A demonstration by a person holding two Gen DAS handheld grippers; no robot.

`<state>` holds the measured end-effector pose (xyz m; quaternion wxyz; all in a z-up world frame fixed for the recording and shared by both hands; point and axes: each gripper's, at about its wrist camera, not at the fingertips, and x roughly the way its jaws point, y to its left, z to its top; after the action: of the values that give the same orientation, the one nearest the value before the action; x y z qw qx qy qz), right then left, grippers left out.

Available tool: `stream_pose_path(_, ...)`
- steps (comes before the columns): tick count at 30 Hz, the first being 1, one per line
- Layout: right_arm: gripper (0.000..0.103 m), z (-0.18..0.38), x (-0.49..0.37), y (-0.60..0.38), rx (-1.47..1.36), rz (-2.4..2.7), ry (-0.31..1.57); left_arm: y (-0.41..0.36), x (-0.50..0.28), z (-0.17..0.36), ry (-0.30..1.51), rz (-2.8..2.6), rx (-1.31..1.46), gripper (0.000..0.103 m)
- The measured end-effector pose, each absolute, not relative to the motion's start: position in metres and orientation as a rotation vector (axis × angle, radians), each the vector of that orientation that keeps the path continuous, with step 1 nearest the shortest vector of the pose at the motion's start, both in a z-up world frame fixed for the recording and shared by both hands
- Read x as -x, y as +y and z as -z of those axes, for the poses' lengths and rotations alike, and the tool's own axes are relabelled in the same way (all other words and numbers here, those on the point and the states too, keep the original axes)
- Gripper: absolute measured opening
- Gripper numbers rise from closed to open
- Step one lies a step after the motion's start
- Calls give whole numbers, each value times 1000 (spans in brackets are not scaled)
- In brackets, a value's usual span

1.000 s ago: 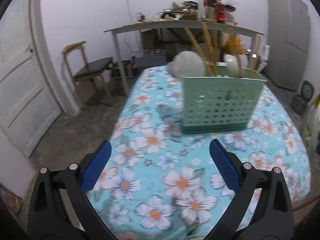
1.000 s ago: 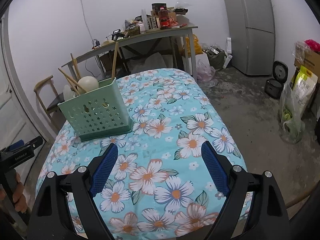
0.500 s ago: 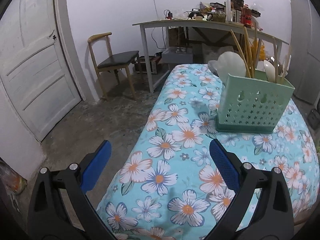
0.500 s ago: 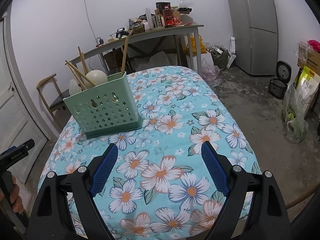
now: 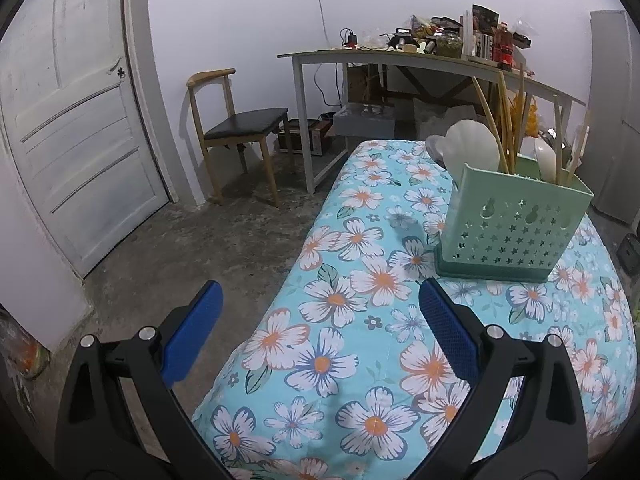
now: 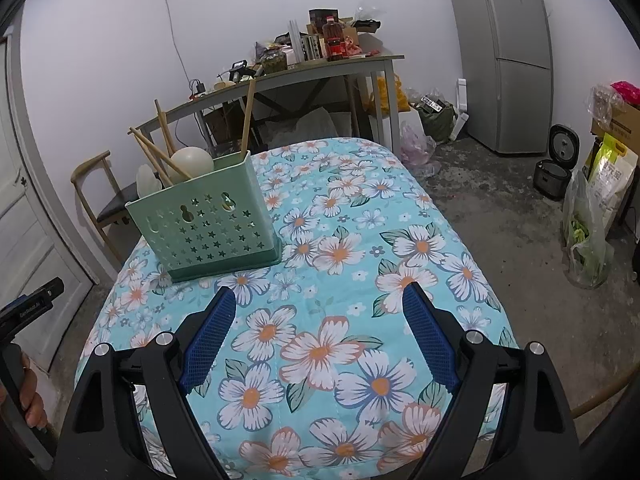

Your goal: Organize utensils

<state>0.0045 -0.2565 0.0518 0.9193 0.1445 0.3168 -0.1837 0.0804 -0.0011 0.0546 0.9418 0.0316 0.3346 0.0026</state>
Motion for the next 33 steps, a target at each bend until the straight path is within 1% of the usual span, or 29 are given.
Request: stream_pose_path(33, 83, -57, -11, -245, -219, 333, 655, -21, -78, -49, 702, 42, -134, 95)
